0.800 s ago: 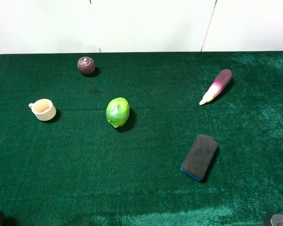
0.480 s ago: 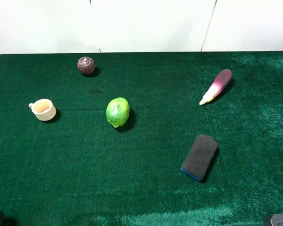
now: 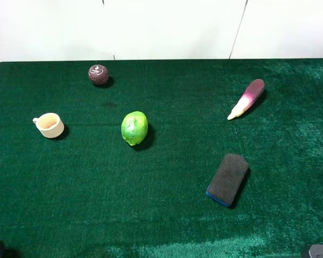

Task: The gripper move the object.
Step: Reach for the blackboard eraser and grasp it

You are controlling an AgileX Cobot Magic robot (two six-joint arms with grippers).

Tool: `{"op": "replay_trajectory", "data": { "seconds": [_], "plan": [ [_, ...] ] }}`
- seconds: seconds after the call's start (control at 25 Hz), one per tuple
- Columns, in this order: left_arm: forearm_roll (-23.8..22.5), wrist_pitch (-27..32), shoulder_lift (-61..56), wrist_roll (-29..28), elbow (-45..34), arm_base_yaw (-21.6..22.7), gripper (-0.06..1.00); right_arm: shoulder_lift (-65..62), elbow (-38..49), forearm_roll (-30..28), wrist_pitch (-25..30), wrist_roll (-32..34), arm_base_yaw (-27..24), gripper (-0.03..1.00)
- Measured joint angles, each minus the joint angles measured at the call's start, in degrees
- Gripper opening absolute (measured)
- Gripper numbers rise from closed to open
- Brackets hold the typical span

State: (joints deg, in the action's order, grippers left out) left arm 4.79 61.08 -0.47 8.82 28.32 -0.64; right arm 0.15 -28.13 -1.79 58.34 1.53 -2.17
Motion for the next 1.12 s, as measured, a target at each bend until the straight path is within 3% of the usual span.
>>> {"op": "replay_trajectory", "data": {
  "seconds": [0.28, 0.52, 0.84, 1.12],
  "plan": [
    [0.0, 0.0, 0.0, 0.0, 0.0, 0.0, 0.99, 13.2, -4.7, 0.6, 0.1, -0.2, 0.0, 0.69],
    [0.0, 0.0, 0.0, 0.0, 0.0, 0.0, 0.99, 27.9, -11.8, 4.8, 0.2, -0.2, 0.0, 0.69],
    [0.0, 0.0, 0.0, 0.0, 0.0, 0.0, 0.99, 44.6, -21.7, 9.7, 7.0, 1.3, 0.0, 0.69],
    [0.0, 0.0, 0.0, 0.0, 0.0, 0.0, 0.99, 52.9, -23.8, 13.1, 9.7, 4.7, 0.0, 0.69]
  ]
}}
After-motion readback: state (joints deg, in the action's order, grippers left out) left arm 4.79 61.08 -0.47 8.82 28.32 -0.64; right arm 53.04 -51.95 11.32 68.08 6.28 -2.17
